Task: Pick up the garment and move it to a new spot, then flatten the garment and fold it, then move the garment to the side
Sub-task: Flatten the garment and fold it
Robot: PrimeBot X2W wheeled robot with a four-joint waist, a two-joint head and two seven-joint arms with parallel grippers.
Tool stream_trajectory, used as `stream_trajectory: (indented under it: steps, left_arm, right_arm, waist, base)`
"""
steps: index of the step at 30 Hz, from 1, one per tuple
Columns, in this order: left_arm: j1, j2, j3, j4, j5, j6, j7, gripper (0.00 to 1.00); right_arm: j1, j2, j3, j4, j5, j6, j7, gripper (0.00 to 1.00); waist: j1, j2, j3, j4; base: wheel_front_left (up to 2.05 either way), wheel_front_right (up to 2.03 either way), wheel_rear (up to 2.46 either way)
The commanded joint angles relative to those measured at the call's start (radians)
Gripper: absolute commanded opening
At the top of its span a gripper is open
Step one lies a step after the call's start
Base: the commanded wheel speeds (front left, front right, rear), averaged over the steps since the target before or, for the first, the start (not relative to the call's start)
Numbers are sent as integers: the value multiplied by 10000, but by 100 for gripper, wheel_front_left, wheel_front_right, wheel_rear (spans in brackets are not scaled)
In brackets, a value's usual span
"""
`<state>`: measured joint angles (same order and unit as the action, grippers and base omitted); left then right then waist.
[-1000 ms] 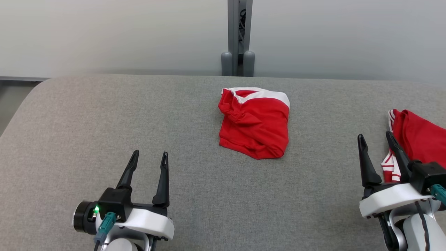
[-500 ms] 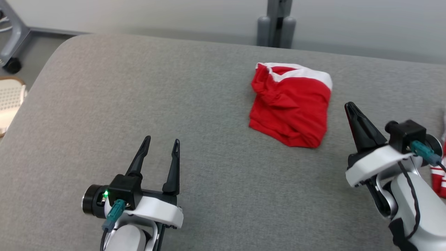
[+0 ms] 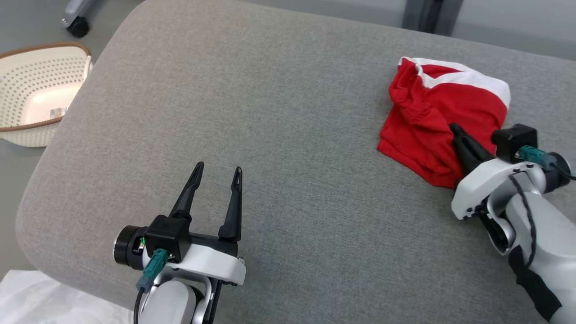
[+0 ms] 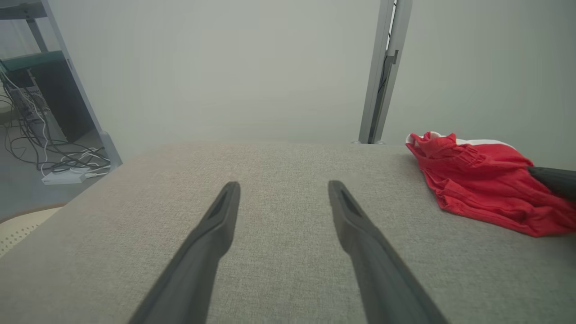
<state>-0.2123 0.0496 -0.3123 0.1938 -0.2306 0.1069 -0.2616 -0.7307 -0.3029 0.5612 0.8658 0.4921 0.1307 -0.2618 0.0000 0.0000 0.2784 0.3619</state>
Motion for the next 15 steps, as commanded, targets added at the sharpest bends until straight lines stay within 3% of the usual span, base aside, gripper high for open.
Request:
stream_trajectory:
  steps: [1, 15]
  left_arm:
    - [-128, 28, -10, -55, -14, 59, -37, 100]
    - [-119, 33, -175, -20, -73, 173, -37, 100]
  right_arm:
    - [-105, 11, 106, 76, 60, 3, -41, 0]
    - [-599, 351, 2589, 968, 1380, 3, -18, 0]
  waist:
    - [0, 0, 112, 130]
    - [0, 0, 138, 144]
  base:
    - [0, 0, 0]
    - [0, 0, 0]
